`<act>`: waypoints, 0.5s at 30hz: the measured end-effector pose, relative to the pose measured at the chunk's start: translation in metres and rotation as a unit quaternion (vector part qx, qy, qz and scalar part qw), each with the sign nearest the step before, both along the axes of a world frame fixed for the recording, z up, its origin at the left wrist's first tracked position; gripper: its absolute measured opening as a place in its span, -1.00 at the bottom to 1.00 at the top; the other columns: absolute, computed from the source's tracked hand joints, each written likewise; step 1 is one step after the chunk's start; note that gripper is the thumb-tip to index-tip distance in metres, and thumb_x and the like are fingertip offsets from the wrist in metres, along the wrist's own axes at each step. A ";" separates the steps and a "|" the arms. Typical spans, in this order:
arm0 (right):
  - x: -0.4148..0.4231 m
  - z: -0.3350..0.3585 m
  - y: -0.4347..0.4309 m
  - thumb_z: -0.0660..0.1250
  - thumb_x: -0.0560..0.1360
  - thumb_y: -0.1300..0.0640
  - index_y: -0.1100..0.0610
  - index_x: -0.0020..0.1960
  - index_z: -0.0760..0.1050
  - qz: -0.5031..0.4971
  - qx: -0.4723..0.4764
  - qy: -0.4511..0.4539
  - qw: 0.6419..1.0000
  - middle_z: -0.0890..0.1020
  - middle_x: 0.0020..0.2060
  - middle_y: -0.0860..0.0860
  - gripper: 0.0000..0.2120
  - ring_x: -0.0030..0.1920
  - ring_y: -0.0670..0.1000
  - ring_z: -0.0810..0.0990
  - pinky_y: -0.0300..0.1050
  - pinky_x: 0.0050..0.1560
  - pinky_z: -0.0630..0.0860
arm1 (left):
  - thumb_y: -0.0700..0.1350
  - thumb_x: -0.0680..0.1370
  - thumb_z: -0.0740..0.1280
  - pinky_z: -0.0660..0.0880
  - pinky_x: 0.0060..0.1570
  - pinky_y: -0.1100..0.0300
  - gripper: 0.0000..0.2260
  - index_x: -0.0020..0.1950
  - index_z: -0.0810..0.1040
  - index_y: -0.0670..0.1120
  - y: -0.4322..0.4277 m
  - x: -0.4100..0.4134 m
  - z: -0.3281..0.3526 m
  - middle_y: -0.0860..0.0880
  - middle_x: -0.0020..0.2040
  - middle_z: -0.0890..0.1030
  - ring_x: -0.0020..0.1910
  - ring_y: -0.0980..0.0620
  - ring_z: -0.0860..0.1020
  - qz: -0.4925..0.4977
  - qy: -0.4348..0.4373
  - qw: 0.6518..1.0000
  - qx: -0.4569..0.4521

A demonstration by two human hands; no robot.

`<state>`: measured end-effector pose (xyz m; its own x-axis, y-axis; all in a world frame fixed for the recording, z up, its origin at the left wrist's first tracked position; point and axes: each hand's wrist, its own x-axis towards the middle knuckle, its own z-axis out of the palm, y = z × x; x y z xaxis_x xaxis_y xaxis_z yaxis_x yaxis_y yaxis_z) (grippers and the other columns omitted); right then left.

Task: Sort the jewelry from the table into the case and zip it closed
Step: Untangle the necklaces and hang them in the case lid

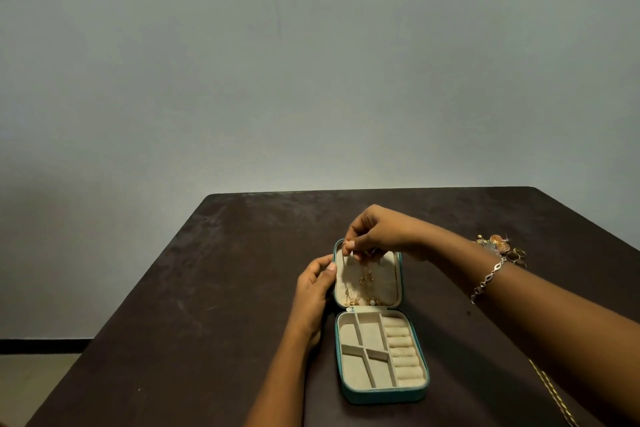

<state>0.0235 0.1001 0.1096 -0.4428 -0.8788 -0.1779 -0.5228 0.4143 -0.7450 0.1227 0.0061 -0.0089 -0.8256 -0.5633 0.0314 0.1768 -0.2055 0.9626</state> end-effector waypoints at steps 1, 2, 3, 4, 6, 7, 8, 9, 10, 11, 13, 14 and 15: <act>0.000 -0.002 -0.002 0.27 0.52 0.23 0.20 -0.14 0.57 -0.006 -0.005 0.029 1.000 0.60 -0.32 0.08 -0.87 -0.30 -0.05 0.54 -0.21 -0.23 0.48 | -0.21 0.59 0.17 0.57 -0.15 0.18 -0.81 0.15 0.50 -0.18 -0.001 -0.001 -0.001 -0.17 -0.01 0.63 -0.10 -0.03 0.60 0.000 0.003 1.000 0.003; 0.000 -0.004 -0.004 0.29 0.51 0.20 0.18 -0.13 0.58 -0.011 -0.008 0.073 0.997 0.63 -0.28 0.10 -0.88 -0.29 -0.05 0.54 -0.21 -0.21 0.48 | -0.21 0.59 0.18 0.57 -0.15 0.18 -0.81 0.15 0.50 -0.19 -0.001 -0.001 -0.001 -0.17 -0.02 0.63 -0.11 -0.03 0.60 0.000 0.005 1.000 0.005; 0.000 -0.007 -0.005 0.30 0.50 0.18 0.17 -0.10 0.59 -0.015 -0.013 0.125 0.992 0.65 -0.23 0.11 -0.89 -0.26 -0.07 0.55 -0.21 -0.19 0.48 | -0.22 0.59 0.17 0.57 -0.16 0.19 -0.81 0.15 0.50 -0.19 -0.001 -0.002 -0.002 -0.17 -0.03 0.63 -0.12 -0.02 0.61 -0.001 0.008 1.000 0.008; 0.001 -0.009 -0.007 0.30 0.50 0.16 0.16 -0.07 0.60 -0.019 -0.022 0.180 0.983 0.67 -0.18 0.10 -0.88 -0.23 -0.08 0.57 -0.22 -0.19 0.47 | -0.22 0.59 0.18 0.57 -0.16 0.19 -0.82 0.14 0.50 -0.19 -0.001 -0.002 -0.003 -0.16 -0.04 0.63 -0.13 -0.01 0.61 -0.002 0.010 1.000 0.010; 0.003 -0.013 -0.009 0.29 0.51 0.14 0.14 0.01 0.61 -0.023 -0.045 0.290 0.956 0.67 -0.09 0.05 -0.84 -0.12 -0.04 0.59 -0.20 -0.15 0.47 | -0.22 0.58 0.18 0.57 -0.17 0.20 -0.83 0.11 0.51 -0.17 -0.001 -0.002 -0.003 -0.13 -0.07 0.64 -0.14 0.01 0.61 -0.003 0.016 1.000 0.014; 0.004 -0.017 -0.009 0.27 0.52 0.13 0.12 0.04 0.60 -0.019 -0.050 0.346 0.937 0.66 -0.06 0.04 -0.83 -0.07 -0.01 0.60 -0.16 -0.11 0.48 | -0.22 0.58 0.18 0.56 -0.16 0.20 -0.84 0.10 0.51 -0.16 -0.001 -0.002 -0.003 -0.12 -0.08 0.64 -0.14 0.00 0.60 -0.003 0.018 1.000 0.015; 0.004 -0.020 -0.009 0.25 0.52 0.14 0.10 0.07 0.59 -0.011 -0.049 0.400 0.915 0.65 -0.03 0.04 -0.81 -0.03 0.02 0.59 -0.12 -0.09 0.49 | -0.23 0.58 0.18 0.55 -0.15 0.18 -0.84 0.09 0.51 -0.16 -0.001 -0.002 -0.004 -0.12 -0.09 0.64 -0.14 0.00 0.59 -0.003 0.019 1.000 0.015; 0.004 -0.023 -0.008 0.24 0.52 0.16 0.09 0.09 0.57 -0.001 -0.047 0.449 0.892 0.63 -0.01 0.03 -0.80 -0.01 0.05 0.58 -0.08 -0.08 0.48 | -0.23 0.58 0.18 0.54 -0.14 0.16 -0.84 0.09 0.51 -0.17 0.000 -0.002 -0.004 -0.11 -0.10 0.64 -0.14 -0.01 0.59 -0.002 0.020 1.000 0.016; 0.005 -0.027 -0.008 0.24 0.50 0.19 0.09 0.10 0.57 0.013 -0.056 0.490 0.870 0.62 -0.02 0.04 -0.78 -0.02 0.07 0.57 -0.06 -0.11 0.49 | -0.23 0.58 0.18 0.53 -0.12 0.14 -0.84 0.09 0.51 -0.17 0.000 -0.002 -0.004 -0.12 -0.10 0.64 -0.13 -0.02 0.58 -0.001 0.020 1.000 0.018; 0.005 -0.031 -0.007 0.28 0.46 0.22 0.12 0.06 0.58 0.030 -0.075 0.530 0.844 0.62 -0.08 0.05 -0.79 -0.08 0.09 0.58 -0.06 -0.18 0.51 | -0.23 0.58 0.19 0.53 -0.11 0.12 -0.84 0.09 0.51 -0.18 0.000 -0.003 -0.004 -0.13 -0.10 0.64 -0.12 -0.03 0.58 0.000 0.021 1.000 0.019; 0.003 -0.039 -0.007 0.37 0.29 0.24 0.15 -0.12 0.62 0.053 -0.131 0.590 0.795 0.62 -0.30 0.04 -0.83 -0.31 0.06 0.60 -0.14 -0.42 0.50 | -0.23 0.58 0.19 0.53 -0.09 0.11 -0.84 0.11 0.51 -0.19 0.000 -0.003 -0.004 -0.15 -0.07 0.64 -0.10 -0.05 0.58 -0.002 0.024 0.999 0.025; 0.002 -0.044 -0.006 0.38 0.22 0.23 0.15 -0.19 0.62 0.057 -0.163 0.603 0.779 0.62 -0.38 0.02 -0.83 -0.39 0.04 0.58 -0.18 -0.49 0.49 | -0.23 0.58 0.20 0.53 -0.09 0.11 -0.83 0.12 0.51 -0.19 0.000 -0.003 -0.004 -0.16 -0.06 0.64 -0.09 -0.05 0.59 -0.003 0.026 0.999 0.027; -0.001 -0.049 -0.006 0.39 0.20 0.23 0.16 -0.21 0.61 0.058 -0.188 0.610 0.767 0.62 -0.40 0.02 -0.83 -0.42 0.02 0.57 -0.18 -0.51 0.49 | -0.23 0.57 0.20 0.54 -0.09 0.12 -0.83 0.12 0.50 -0.20 0.000 -0.002 -0.004 -0.16 -0.06 0.64 -0.09 -0.05 0.59 -0.005 0.026 0.999 0.029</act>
